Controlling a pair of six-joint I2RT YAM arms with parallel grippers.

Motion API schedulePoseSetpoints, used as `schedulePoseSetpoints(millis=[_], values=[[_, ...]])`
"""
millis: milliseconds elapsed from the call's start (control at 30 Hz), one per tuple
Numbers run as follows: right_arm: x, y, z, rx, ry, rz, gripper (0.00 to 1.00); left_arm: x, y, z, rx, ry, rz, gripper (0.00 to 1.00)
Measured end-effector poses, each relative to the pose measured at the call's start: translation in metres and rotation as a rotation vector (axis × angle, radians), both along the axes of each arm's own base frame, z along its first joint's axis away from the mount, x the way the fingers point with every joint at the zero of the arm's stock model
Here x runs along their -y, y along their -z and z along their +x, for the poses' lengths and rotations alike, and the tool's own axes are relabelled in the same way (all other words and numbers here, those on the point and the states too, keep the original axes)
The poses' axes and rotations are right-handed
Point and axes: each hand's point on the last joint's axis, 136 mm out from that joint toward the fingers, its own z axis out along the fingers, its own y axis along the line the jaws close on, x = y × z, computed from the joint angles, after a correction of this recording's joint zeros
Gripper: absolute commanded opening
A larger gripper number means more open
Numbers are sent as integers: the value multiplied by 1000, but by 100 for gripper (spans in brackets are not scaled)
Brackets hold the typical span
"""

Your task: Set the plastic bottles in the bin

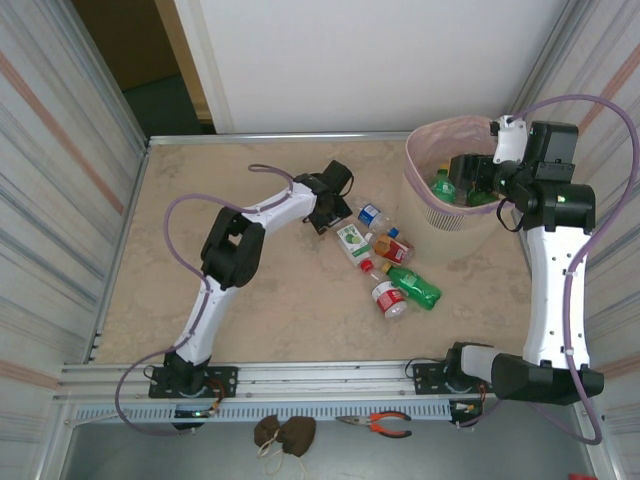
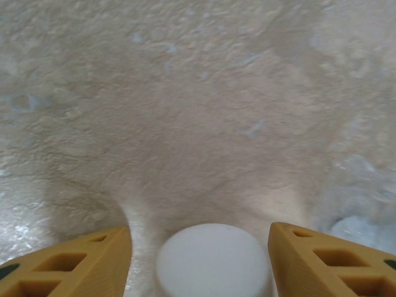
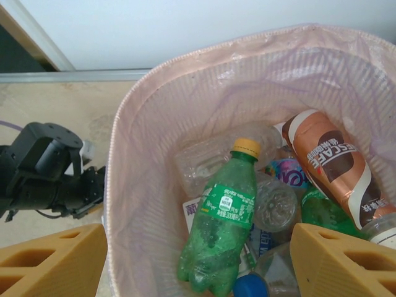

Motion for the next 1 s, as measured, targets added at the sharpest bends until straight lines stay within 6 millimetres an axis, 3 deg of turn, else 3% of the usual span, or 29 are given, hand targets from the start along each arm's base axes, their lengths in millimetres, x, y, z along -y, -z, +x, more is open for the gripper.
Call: schedulePoseSetpoints(millis=[467,667,800,1000], values=[[-3,-5,-6,18,-13,6,75,-2,1,1,-13,-44,-21,41],[-5,-9,-9,42,-24,9,75,-27,-9,-5,20,-77,4,40],[-11,-15,-12,78,-52,24,75,-51,-38,-2,97,-100,12,40],[-30,-33,-24,172,-137,86,75,-83,-117,2,324,-79,-40,39]])
